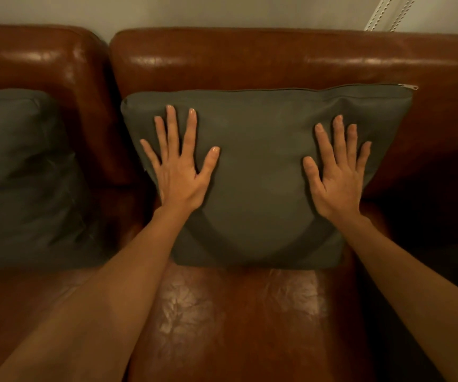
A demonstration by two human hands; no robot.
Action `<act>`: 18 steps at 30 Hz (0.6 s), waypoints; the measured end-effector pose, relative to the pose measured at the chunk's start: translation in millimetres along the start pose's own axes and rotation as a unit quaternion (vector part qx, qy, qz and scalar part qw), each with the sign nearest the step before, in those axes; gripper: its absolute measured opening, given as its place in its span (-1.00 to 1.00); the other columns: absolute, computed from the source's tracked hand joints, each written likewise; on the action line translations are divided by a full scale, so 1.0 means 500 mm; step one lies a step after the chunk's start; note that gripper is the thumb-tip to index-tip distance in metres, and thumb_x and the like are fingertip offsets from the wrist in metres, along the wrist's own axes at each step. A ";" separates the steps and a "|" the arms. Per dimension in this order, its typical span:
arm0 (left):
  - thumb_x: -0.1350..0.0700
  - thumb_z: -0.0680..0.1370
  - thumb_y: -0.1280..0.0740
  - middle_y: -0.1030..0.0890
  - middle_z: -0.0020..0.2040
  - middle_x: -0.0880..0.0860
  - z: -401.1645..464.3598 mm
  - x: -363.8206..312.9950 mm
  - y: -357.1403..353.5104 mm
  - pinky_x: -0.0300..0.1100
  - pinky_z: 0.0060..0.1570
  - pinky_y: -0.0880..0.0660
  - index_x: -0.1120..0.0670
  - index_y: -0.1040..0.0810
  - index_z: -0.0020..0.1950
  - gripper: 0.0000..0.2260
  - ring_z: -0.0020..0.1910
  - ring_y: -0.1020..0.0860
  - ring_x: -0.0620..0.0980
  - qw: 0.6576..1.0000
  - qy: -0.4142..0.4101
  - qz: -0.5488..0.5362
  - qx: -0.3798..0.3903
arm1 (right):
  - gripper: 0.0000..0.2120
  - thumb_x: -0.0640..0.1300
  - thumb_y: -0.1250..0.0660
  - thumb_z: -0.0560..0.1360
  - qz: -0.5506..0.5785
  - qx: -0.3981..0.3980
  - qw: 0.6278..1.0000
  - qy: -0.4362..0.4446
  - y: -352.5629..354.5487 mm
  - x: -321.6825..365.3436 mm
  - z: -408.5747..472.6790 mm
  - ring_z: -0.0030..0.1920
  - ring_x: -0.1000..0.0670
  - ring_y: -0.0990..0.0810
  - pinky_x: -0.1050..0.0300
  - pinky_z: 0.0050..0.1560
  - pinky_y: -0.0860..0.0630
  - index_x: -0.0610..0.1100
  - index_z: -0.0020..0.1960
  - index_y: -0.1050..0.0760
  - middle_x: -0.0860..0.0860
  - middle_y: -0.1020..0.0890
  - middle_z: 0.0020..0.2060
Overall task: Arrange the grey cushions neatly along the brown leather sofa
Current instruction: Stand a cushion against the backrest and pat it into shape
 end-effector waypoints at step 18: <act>-0.51 0.26 -0.28 0.36 0.57 -0.08 -0.177 0.059 -0.007 0.36 0.43 -0.10 -0.41 0.50 0.37 0.04 0.58 0.08 0.19 0.964 0.169 -0.094 0.184 | 0.11 0.43 -0.41 0.27 0.327 0.070 0.895 -0.294 -0.024 -0.026 -0.206 0.58 0.08 0.17 -0.19 0.56 0.07 0.31 0.51 0.30 0.04 0.16 0.60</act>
Point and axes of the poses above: each hand's wrist, its own z-axis towards the middle knuckle, its own y-axis out of the back of the hand, x = y × z, the point moved 2 cm from there along z, towards the middle knuckle
